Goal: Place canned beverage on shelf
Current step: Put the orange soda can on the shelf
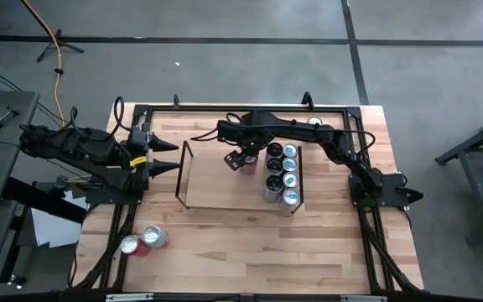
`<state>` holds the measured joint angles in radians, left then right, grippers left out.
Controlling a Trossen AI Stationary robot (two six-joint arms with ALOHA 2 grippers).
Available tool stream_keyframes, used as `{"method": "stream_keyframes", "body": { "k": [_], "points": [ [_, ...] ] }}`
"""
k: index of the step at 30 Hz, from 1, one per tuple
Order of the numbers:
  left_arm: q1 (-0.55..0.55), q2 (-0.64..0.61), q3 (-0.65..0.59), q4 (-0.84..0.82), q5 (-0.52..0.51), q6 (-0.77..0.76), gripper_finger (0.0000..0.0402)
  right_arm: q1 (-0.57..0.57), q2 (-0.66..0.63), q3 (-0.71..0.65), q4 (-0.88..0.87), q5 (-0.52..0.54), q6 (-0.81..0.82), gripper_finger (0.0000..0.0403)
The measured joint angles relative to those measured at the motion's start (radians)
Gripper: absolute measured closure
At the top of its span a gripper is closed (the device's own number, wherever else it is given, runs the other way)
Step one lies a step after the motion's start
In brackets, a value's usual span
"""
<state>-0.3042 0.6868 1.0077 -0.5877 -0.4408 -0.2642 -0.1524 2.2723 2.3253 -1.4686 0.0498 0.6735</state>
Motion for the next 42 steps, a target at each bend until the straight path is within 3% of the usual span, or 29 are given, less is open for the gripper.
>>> {"method": "stream_keyframes", "body": {
  "k": [10, 24, 35, 42],
  "points": [
    [0.000, 0.000, 0.000, 0.000, 0.000, 0.006, 0.0177, 0.001, 0.000, 0.000, 0.019, -0.002, 0.000, 0.0080],
    [0.000, 0.000, 0.000, 0.000, 0.000, 0.006, 0.0177, 0.001, 0.000, 0.000, 0.045, -0.001, -0.095, 0.0076],
    [0.000, 0.000, 0.000, 0.000, 0.000, 0.005, 0.0177, 0.001, 0.000, 0.000, 0.045, 0.003, -0.071, 0.0075],
    [0.000, 0.000, 0.000, 0.000, 0.000, -0.011, 0.0177, 0.001, 0.000, 0.000, 0.044, 0.043, -0.049, 0.0046]
  ]
}}
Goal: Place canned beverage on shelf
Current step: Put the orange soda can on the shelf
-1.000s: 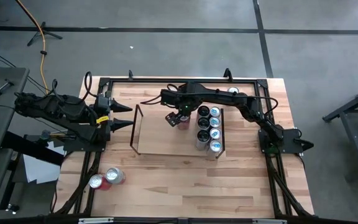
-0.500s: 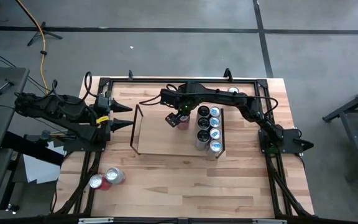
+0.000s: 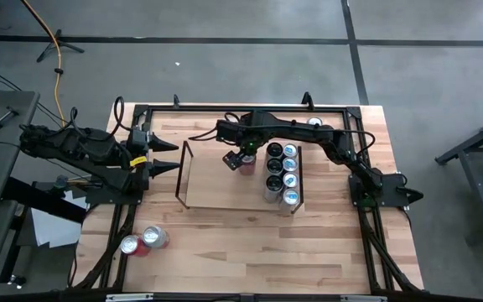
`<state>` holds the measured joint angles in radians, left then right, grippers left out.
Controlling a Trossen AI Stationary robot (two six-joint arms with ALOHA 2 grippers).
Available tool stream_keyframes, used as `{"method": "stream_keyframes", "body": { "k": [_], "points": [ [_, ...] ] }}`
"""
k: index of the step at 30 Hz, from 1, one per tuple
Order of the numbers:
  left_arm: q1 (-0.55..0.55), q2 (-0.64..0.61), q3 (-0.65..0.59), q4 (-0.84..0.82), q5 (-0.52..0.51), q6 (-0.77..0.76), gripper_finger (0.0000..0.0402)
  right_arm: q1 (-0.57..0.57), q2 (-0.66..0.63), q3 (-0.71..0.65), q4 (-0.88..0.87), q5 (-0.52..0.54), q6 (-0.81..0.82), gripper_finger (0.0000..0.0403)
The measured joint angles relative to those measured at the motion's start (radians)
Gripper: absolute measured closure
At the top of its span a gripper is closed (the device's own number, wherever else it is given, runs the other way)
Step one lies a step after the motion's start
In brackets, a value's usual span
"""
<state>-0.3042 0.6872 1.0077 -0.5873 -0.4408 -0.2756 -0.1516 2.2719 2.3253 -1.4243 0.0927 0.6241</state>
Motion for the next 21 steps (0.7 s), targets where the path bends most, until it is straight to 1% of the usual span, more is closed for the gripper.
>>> {"method": "stream_keyframes", "body": {
  "k": [2, 6, 13, 21],
  "points": [
    [0.000, 0.000, 0.000, 0.000, 0.000, 0.000, 0.0177, 0.000, 0.000, 0.000, 0.000, 0.013, 0.000, 0.0036],
    [0.000, 0.000, 0.000, 0.000, 0.000, 0.000, 0.0177, -0.008, -0.002, 0.005, 0.002, 0.003, 0.000, 0.0025],
    [0.000, 0.000, 0.000, 0.000, 0.000, -0.001, 0.0177, -0.041, -0.009, 0.032, 0.017, -0.041, 0.001, 0.0024],
    [0.000, 0.000, 0.000, -0.005, 0.000, -0.001, 0.0177, -0.059, -0.024, 0.031, 0.015, -0.046, 0.024, 0.0024]
  ]
}}
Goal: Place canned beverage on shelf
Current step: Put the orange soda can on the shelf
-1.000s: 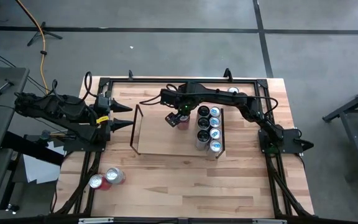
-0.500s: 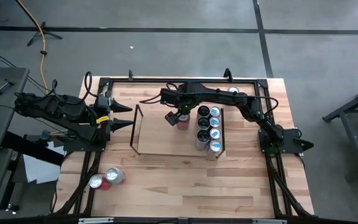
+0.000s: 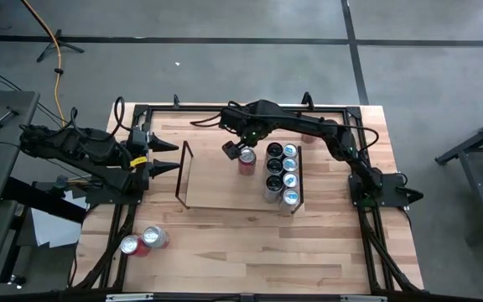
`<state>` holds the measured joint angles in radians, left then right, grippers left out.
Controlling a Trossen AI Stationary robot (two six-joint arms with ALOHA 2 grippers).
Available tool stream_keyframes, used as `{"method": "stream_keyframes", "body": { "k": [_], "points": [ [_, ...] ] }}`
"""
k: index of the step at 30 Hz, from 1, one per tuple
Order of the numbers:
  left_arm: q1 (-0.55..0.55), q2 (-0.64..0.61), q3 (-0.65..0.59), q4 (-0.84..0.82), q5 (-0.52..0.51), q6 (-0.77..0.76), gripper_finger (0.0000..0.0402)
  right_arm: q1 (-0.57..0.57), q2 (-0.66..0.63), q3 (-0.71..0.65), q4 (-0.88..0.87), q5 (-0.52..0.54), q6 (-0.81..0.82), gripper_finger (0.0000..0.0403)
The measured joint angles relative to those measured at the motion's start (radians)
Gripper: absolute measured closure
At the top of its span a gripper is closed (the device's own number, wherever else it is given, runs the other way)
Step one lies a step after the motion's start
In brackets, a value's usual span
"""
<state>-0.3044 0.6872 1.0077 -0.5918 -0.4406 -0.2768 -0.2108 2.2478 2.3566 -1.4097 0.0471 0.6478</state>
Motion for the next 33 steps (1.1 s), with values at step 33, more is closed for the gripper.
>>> {"method": "stream_keyframes", "body": {
  "k": [33],
  "points": [
    [0.000, 0.000, 0.000, -0.025, 0.000, -0.035, 0.0177, 0.111, 0.001, 0.000, 0.282, -0.154, -0.390, 0.0078]
  ]
}}
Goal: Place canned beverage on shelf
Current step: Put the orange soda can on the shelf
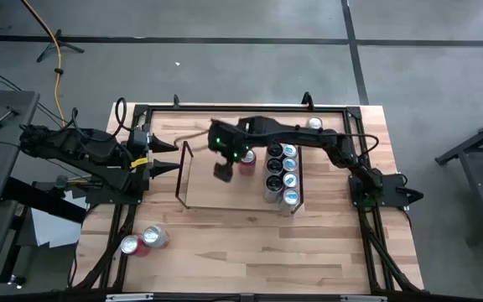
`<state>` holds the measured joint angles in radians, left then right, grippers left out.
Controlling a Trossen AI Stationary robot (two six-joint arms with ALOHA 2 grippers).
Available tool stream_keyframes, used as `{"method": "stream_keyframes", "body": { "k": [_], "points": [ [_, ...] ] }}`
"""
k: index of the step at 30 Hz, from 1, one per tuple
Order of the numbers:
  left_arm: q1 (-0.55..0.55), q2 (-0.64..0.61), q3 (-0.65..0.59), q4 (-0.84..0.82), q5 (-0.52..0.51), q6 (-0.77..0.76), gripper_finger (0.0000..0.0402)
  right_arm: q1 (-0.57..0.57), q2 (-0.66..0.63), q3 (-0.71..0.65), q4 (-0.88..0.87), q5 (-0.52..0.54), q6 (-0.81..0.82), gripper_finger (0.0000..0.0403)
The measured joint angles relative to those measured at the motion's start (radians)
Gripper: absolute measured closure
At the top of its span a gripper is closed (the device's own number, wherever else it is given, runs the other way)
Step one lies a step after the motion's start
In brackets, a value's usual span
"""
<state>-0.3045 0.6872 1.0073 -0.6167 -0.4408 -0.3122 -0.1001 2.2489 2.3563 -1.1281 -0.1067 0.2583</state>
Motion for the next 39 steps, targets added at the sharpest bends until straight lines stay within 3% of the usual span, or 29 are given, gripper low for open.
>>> {"method": "stream_keyframes", "body": {
  "k": [4, 8, 10, 26, 39],
  "points": [
    [0.000, 0.000, 0.000, 0.000, 0.000, 0.000, 0.0177, 0.030, 0.000, 0.000, -0.050, 0.138, -0.174, 0.0178],
    [0.000, 0.000, 0.000, 0.000, 0.000, 0.000, 0.0177, 0.042, 0.001, 0.000, -0.047, 0.291, -0.265, 0.0329],
    [0.000, 0.000, 0.000, 0.000, 0.000, 0.000, 0.0177, 0.042, 0.001, 0.000, -0.038, 0.300, -0.290, 0.0383],
    [0.000, 0.000, 0.000, 0.000, -0.037, 0.000, 0.0177, 0.035, 0.003, -0.110, -0.056, 0.310, -0.342, 0.0401],
    [0.000, 0.000, 0.000, 0.000, -0.041, 0.000, 0.0177, 0.032, 0.002, -0.115, -0.103, 0.343, -0.344, 0.0403]
  ]
}}
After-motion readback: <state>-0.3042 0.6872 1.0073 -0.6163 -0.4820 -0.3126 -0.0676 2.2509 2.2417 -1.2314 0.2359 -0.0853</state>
